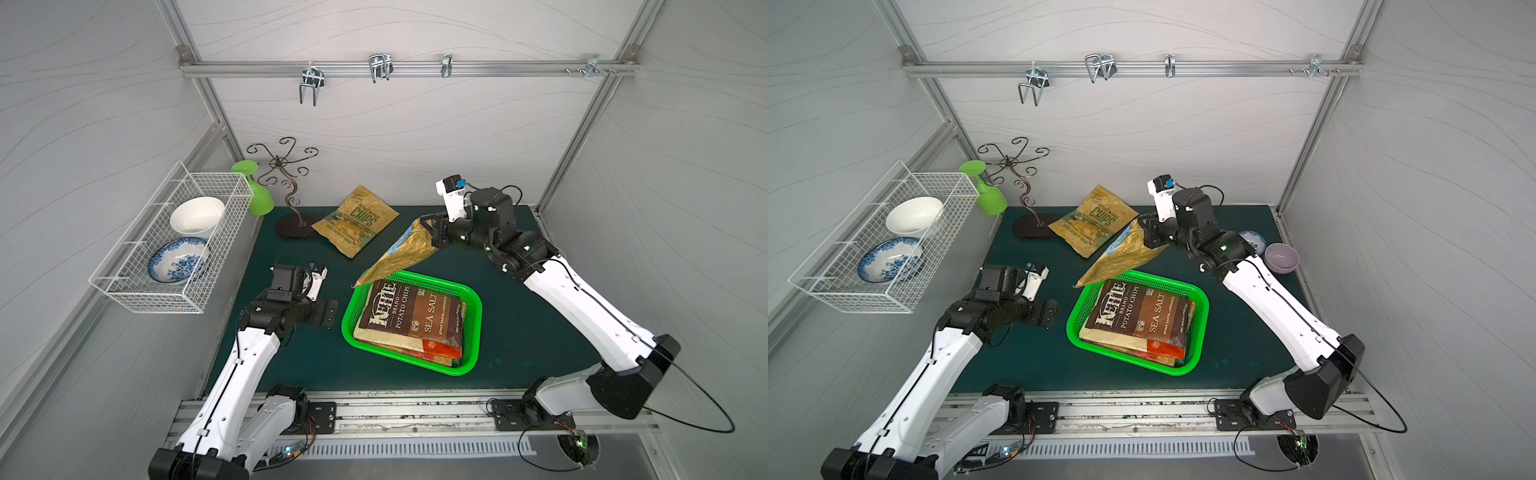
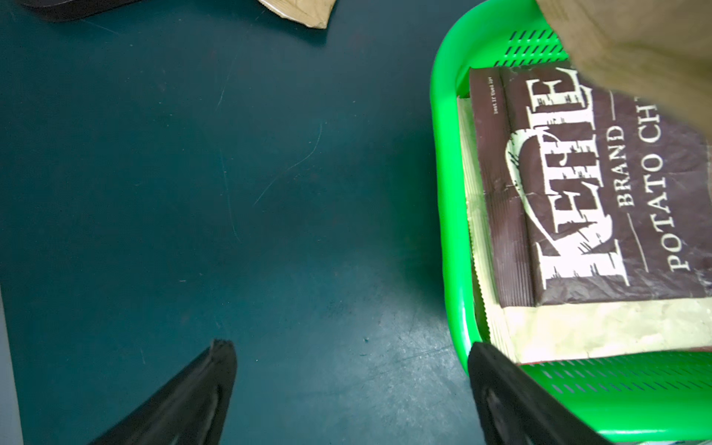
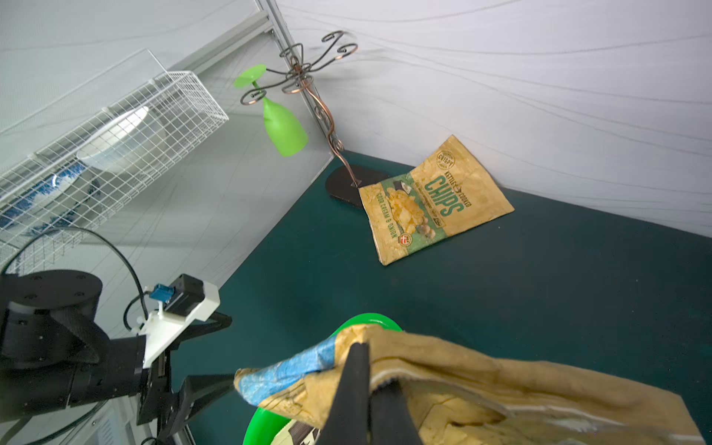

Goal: Put the potato chips into the basket
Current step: Place the potato chip in the basket.

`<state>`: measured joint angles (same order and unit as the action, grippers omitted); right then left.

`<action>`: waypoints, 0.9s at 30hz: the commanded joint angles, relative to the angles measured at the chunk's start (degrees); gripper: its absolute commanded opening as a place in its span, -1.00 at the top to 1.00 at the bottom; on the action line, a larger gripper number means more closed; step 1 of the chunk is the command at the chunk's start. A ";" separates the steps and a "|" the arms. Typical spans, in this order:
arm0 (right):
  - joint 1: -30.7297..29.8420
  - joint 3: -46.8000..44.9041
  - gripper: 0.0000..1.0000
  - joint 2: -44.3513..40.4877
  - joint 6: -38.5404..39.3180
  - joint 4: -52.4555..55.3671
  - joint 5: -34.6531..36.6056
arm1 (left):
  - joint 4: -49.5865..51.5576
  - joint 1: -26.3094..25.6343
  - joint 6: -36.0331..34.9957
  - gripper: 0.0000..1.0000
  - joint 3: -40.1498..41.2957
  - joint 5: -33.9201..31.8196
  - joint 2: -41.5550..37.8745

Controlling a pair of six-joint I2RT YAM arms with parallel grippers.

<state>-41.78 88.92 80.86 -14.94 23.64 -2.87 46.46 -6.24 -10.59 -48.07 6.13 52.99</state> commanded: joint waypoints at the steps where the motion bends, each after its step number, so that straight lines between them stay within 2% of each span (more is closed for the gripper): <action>1: -1.85 -1.13 1.00 -2.97 0.72 -2.18 3.05 | -2.07 0.61 0.61 -0.97 -0.80 -1.08 0.48; 7: -4.17 -3.84 1.00 -4.35 0.79 -3.16 6.84 | -2.07 0.68 0.64 -0.97 -0.85 -1.23 0.71; 17: -5.55 -0.60 1.00 -7.62 0.74 -0.37 7.01 | -2.25 0.79 0.66 -0.97 -0.82 -1.85 1.15; 27: -6.90 -3.68 1.00 -10.39 0.27 -0.03 8.49 | -2.16 0.90 0.77 -0.97 -0.88 -2.02 1.59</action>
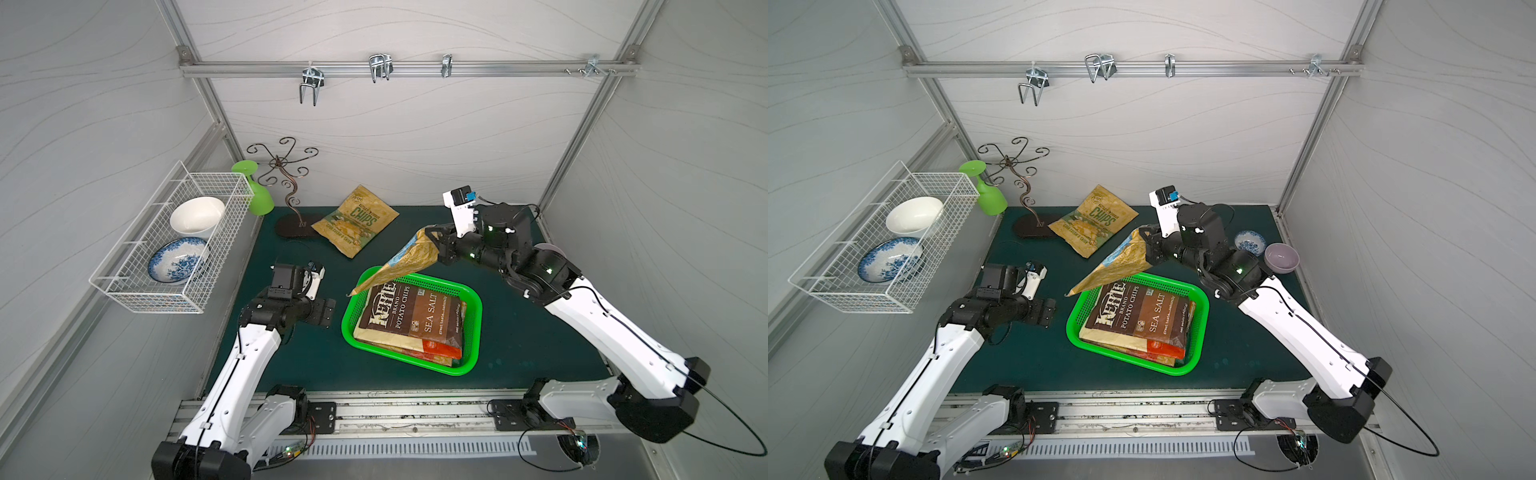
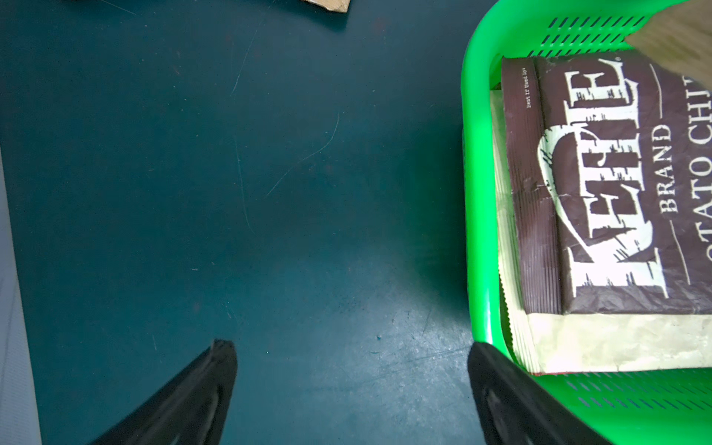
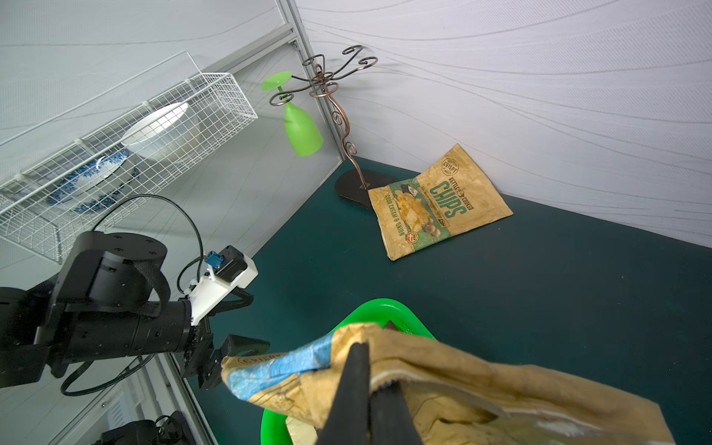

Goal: Put the potato chips into the basket
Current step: Place the potato chip in the basket.

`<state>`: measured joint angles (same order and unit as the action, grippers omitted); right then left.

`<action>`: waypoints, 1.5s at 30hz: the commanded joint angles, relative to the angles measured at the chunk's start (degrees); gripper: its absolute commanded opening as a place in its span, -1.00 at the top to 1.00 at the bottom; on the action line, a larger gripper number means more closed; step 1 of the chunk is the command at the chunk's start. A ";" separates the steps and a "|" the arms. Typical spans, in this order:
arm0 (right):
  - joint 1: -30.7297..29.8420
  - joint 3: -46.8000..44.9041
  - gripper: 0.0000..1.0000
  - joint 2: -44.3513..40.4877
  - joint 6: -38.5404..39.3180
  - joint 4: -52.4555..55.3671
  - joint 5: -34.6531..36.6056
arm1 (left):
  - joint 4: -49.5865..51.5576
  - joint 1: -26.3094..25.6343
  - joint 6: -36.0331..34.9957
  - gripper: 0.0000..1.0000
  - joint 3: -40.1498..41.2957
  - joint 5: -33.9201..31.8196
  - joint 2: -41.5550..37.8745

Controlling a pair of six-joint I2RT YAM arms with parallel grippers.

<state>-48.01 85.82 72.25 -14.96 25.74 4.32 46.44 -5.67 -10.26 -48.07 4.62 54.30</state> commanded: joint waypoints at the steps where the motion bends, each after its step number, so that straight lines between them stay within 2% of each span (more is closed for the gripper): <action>1: -0.75 -1.06 1.00 -1.83 0.20 -2.30 1.44 | -2.14 0.37 0.42 -0.97 -0.87 -0.51 0.27; 18: -0.93 -6.98 1.00 2.21 0.44 -12.99 2.58 | -2.14 0.49 0.42 -0.97 -0.88 -0.33 0.36; 25: -1.03 -8.87 1.00 2.71 0.99 -13.83 2.64 | -2.14 0.46 0.42 -0.97 -0.79 -0.34 0.20; 37: -6.74 -18.01 1.00 -4.23 -1.22 -8.74 5.80 | -2.05 0.57 0.42 -0.97 -0.88 -0.12 0.19; 45: -11.02 -24.76 1.00 -10.16 -5.86 -6.18 9.26 | -2.00 0.54 0.42 -0.97 -0.88 -0.05 0.19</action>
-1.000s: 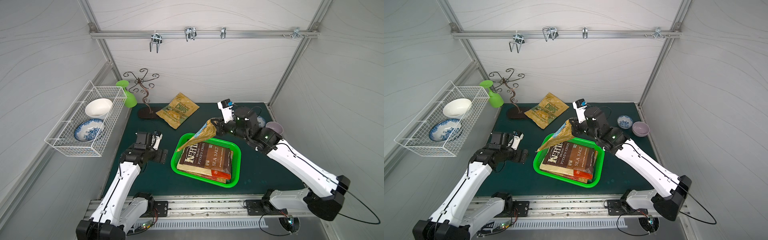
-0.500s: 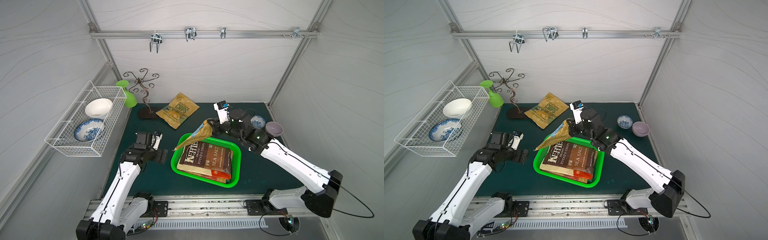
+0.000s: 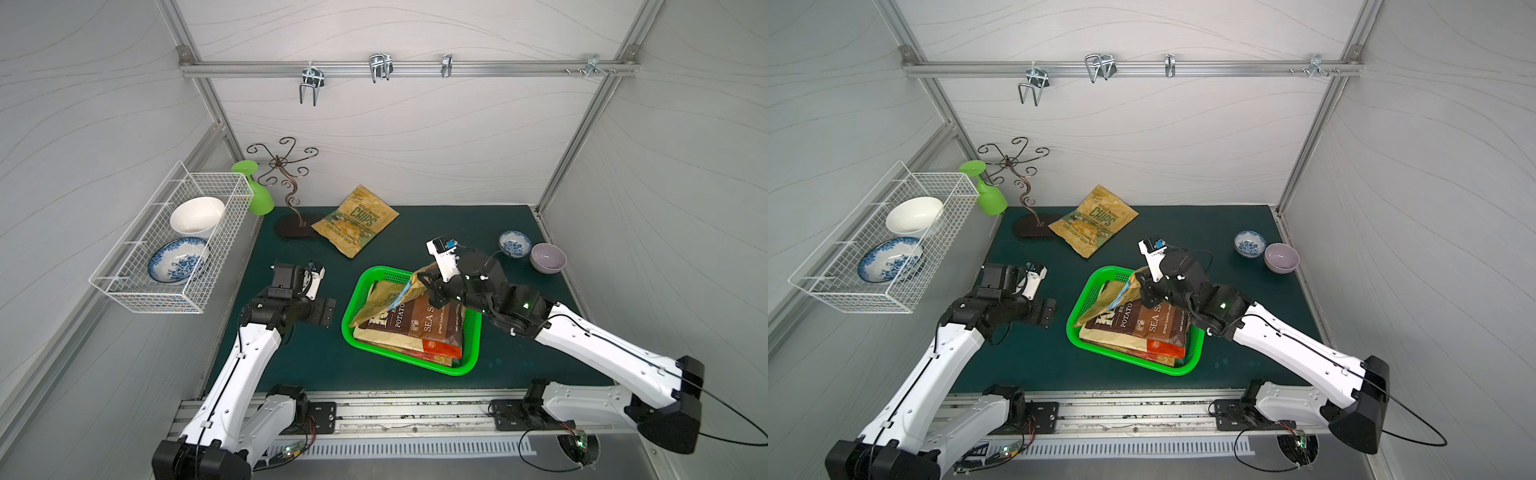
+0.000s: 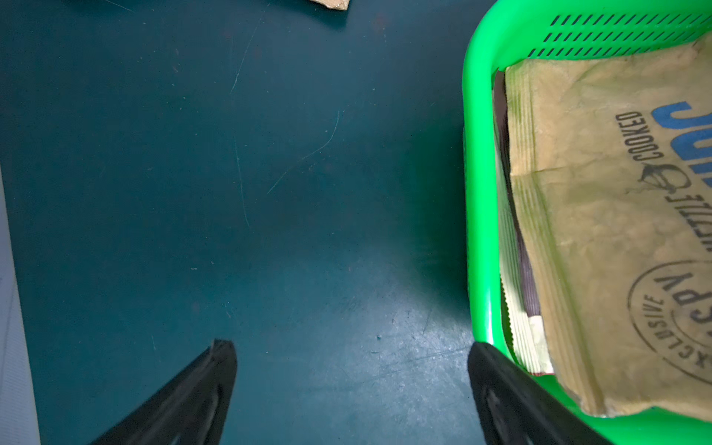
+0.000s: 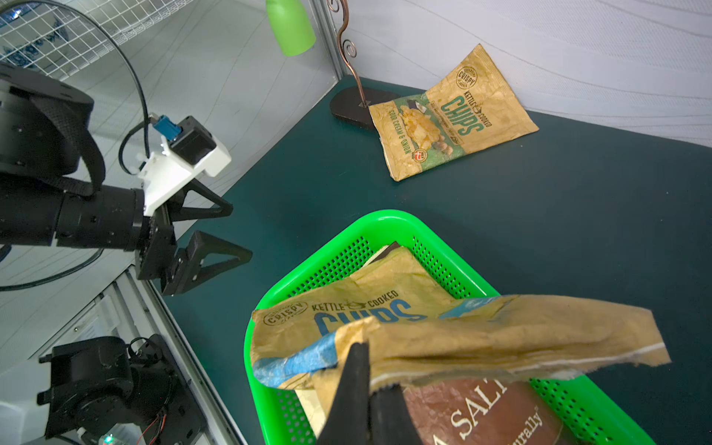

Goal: Put the potato chips into the basket
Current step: Place the potato chip in the basket.

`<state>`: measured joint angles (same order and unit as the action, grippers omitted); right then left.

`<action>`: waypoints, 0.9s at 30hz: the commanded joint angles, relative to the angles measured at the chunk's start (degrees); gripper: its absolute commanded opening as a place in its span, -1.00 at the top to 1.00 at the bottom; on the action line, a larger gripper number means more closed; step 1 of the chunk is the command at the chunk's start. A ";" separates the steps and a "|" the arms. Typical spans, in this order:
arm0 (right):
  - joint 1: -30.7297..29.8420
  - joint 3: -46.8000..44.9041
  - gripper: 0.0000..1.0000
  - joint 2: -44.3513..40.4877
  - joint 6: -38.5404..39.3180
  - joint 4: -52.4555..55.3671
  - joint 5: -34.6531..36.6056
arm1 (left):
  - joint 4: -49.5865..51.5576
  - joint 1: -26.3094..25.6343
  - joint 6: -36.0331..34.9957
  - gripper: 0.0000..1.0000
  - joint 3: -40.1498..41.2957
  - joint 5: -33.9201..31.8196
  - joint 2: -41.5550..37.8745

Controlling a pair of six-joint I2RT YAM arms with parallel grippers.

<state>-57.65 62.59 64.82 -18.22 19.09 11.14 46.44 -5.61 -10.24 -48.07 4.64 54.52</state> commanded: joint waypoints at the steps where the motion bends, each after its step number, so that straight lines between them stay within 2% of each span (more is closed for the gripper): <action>1: -1.77 -2.56 1.00 -3.34 -3.26 0.79 2.78 | -2.00 0.49 0.40 -0.97 -0.88 -0.05 -0.12; 3: -2.37 -4.85 1.00 -4.98 -4.99 1.35 2.74 | -2.00 0.49 0.40 -0.97 -0.88 -0.01 -0.03; 6: -3.55 -7.63 0.74 -7.11 -7.09 2.82 3.10 | -1.97 0.49 0.40 -0.97 -0.88 -0.02 0.06; 10: -5.22 -10.19 0.63 -11.19 -9.36 6.35 5.94 | -1.96 0.50 0.40 -0.97 -0.88 0.06 0.15; 11: -5.43 -10.69 0.53 -12.57 -9.79 7.09 6.53 | -1.97 0.46 0.39 -0.97 -0.88 0.15 0.23; 14: -5.72 -12.47 0.03 -17.76 -11.02 9.12 7.92 | -1.88 0.49 0.31 -0.97 -0.95 0.41 0.43; 16: -5.72 -13.72 -0.11 -20.93 -11.31 9.96 8.73 | -1.83 0.51 0.31 -0.97 -0.97 0.52 0.49; 22: -5.72 -16.57 -0.18 -27.07 -11.05 9.19 9.17 | -1.70 0.51 0.22 -0.97 -0.97 0.81 0.76; 27: -5.62 -16.36 -0.17 -21.27 -9.46 6.27 0.35 | -1.46 0.50 0.00 -0.97 -0.97 1.79 0.67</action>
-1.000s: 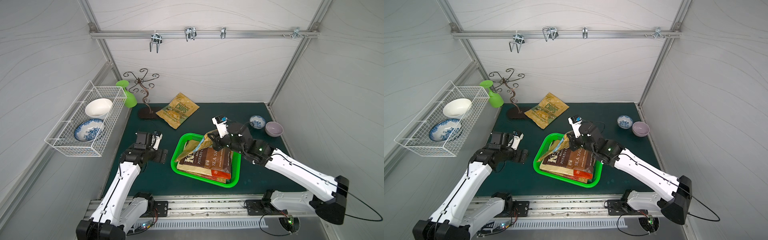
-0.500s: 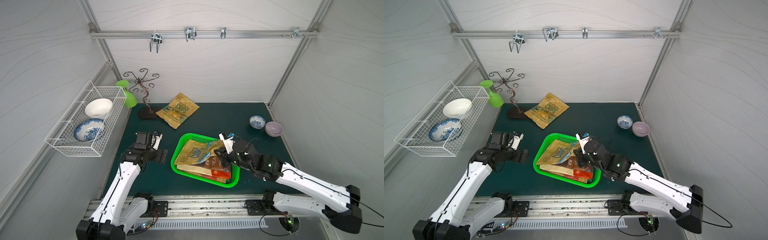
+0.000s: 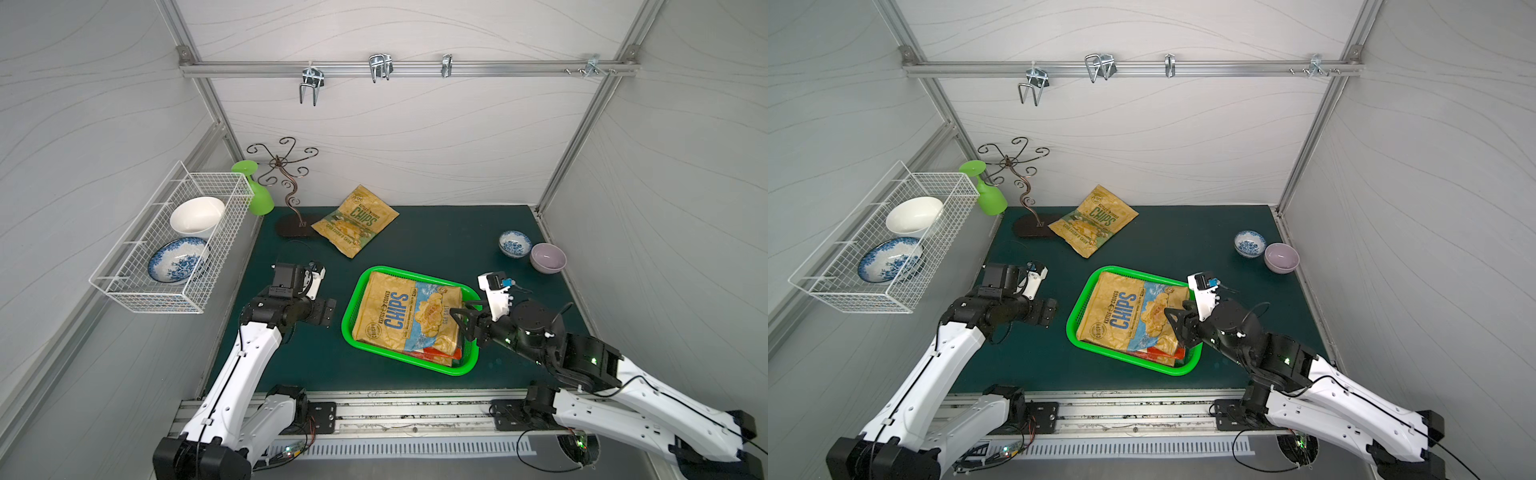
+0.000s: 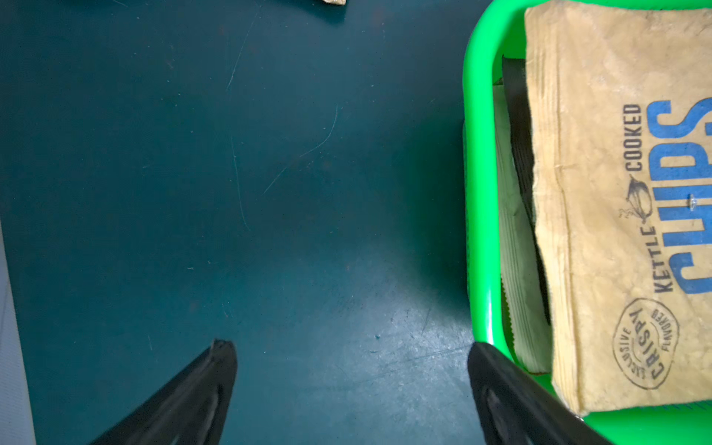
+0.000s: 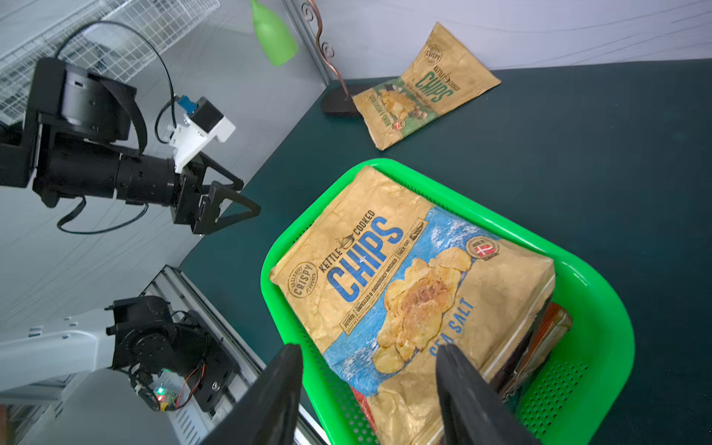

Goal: Put the potato chips into the basket
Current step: Place the potato chip in the basket.

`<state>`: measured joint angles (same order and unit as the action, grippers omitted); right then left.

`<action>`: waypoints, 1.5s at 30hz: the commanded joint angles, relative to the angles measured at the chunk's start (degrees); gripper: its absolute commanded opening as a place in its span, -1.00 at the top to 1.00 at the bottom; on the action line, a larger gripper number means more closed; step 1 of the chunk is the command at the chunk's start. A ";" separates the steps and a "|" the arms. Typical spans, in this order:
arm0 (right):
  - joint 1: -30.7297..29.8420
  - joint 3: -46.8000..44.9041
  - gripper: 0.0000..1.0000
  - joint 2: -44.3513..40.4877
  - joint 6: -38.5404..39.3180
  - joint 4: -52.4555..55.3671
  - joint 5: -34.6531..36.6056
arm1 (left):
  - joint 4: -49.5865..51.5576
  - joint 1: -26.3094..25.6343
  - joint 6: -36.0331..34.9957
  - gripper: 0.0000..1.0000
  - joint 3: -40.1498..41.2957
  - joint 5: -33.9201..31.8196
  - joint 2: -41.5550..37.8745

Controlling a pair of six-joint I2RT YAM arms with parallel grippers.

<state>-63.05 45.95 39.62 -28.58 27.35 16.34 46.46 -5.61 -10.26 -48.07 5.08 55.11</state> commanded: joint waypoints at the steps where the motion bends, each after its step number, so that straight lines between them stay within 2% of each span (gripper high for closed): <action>1: -0.21 1.10 -0.18 6.17 0.90 -1.56 -6.35 | -1.46 0.49 -0.09 -0.97 -0.97 1.67 0.08; 8: 2.28 3.50 -0.12 19.39 -2.66 -0.58 -15.47 | -0.29 0.46 -1.98 -0.94 -0.88 8.13 -0.49; 11: 5.68 1.50 -0.11 20.93 -4.90 -1.96 -21.00 | 0.22 0.42 -2.72 -0.89 -1.13 11.61 -0.32; 15: 8.63 -2.72 -0.11 20.28 -7.49 -3.00 -24.77 | 1.96 -0.05 -3.78 -0.81 -2.09 17.18 0.90; 23: 10.14 -8.93 -0.12 16.87 -10.71 -2.68 -26.29 | 2.45 -2.48 -6.29 -0.75 -3.96 18.35 3.92; 32: 11.18 -4.67 -0.14 14.26 -7.51 0.15 -26.20 | 3.55 -8.15 -9.33 -0.65 -9.55 18.30 8.98; 35: 14.58 -2.44 -0.12 14.52 -7.57 -0.51 -28.76 | 2.74 -9.54 -9.93 -0.59 -9.46 18.38 10.35; 37: 17.85 -1.38 -0.12 15.60 -8.01 -1.93 -32.45 | 1.57 -10.01 -10.08 -0.48 -8.61 17.78 10.84; 41: 24.12 0.07 -0.13 19.61 -8.67 -5.61 -39.97 | -0.34 -11.75 -10.49 -0.48 -6.35 14.72 11.68; 45: 28.61 2.05 -0.13 23.81 -7.60 -7.09 -42.18 | -0.97 -13.65 -11.05 -0.54 -4.56 12.12 12.13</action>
<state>-36.38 46.57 61.56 -37.04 22.48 -21.30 47.48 -18.24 -20.18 -53.45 19.59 66.81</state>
